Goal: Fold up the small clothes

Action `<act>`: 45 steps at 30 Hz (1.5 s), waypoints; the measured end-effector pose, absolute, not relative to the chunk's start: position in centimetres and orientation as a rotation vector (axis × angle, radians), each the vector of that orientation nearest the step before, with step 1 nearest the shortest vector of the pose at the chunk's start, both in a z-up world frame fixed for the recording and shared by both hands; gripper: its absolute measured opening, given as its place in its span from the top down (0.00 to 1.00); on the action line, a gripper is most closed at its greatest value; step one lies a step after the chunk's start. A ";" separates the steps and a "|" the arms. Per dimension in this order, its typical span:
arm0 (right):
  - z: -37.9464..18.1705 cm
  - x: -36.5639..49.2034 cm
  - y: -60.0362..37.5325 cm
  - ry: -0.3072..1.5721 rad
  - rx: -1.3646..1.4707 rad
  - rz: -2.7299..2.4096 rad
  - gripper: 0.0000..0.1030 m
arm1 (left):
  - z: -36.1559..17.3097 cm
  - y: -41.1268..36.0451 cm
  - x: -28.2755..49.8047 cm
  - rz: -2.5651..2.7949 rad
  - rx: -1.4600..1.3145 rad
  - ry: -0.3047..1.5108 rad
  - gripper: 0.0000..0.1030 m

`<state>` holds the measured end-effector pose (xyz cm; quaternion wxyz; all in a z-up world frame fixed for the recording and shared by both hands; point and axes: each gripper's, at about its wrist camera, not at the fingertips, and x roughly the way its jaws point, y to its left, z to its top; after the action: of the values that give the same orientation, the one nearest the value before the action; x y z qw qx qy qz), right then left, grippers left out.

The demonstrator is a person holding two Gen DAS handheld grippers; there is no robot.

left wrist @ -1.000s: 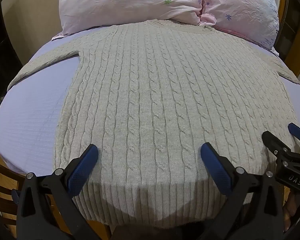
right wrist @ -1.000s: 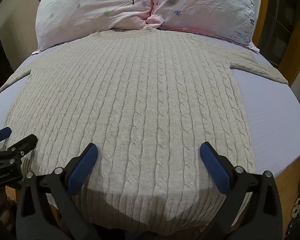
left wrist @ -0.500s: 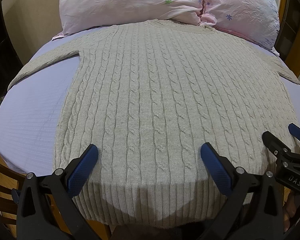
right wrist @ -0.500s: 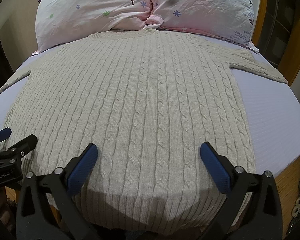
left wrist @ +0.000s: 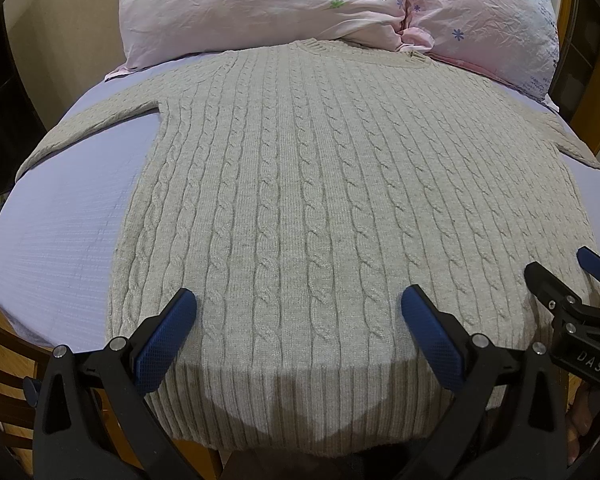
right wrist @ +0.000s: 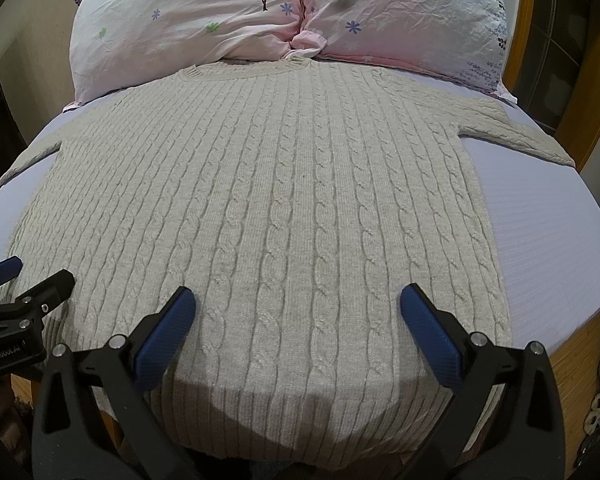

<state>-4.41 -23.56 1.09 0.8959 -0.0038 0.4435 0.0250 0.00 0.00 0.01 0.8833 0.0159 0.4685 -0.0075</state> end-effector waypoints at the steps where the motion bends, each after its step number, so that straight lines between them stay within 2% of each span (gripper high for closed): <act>1: 1.1 -4.4 -23.6 0.919 -0.008 0.052 0.02 | 0.0 0.0 0.0 -0.016 0.033 0.975 0.01; 45: 0.8 -4.6 -23.2 0.919 -0.008 0.052 0.02 | 0.0 0.0 0.0 -0.015 0.033 0.974 0.01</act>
<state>-4.57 -23.25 0.76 0.8959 -0.0039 0.4436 0.0250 -0.01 -0.01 0.01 0.8837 0.0160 0.4678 -0.0073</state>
